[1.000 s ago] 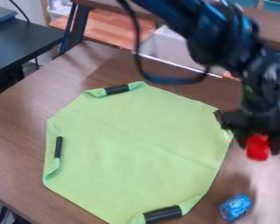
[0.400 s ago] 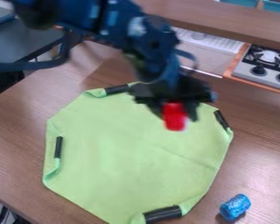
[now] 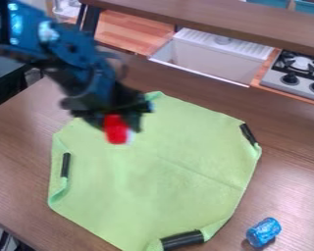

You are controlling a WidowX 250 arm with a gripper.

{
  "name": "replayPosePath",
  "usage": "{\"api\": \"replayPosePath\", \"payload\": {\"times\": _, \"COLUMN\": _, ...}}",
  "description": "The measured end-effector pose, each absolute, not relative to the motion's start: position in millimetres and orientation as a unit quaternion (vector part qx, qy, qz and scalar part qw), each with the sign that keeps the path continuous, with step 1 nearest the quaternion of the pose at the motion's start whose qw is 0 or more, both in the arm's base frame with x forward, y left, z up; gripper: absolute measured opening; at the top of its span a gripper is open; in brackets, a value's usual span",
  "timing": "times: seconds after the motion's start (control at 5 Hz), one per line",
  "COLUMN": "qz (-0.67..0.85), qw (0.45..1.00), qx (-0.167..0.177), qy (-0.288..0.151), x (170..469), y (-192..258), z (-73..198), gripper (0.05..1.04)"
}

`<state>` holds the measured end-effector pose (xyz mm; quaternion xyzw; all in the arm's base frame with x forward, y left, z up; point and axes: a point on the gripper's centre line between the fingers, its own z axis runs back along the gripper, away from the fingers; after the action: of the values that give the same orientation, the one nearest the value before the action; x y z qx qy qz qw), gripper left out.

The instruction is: Put the red figure on the bottom left of the cloth

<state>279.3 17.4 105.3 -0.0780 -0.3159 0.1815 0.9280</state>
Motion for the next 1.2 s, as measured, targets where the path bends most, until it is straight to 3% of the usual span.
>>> {"api": "replayPosePath", "payload": {"times": 0.2, "qz": 0.213, "qw": 0.924, "qx": -0.07, "qy": -0.31, "x": 276.4, "y": 42.6, "z": 94.9, "gripper": 0.577}}
{"api": "replayPosePath", "payload": {"times": 0.6, "qz": 0.252, "qw": 0.934, "qx": -0.045, "qy": -0.248, "x": 273.2, "y": 62.3, "z": 49.2, "gripper": 0.577}}
{"api": "replayPosePath", "payload": {"times": 1.0, "qz": 0.277, "qw": 0.934, "qx": -0.025, "qy": -0.223, "x": 277.5, "y": 69.5, "z": 35.5, "gripper": 0.626}}
{"api": "replayPosePath", "payload": {"times": 1.2, "qz": 0.282, "qw": 0.932, "qx": -0.02, "qy": -0.224, "x": 277.4, "y": 71.5, "z": 35.3, "gripper": 0.917}}
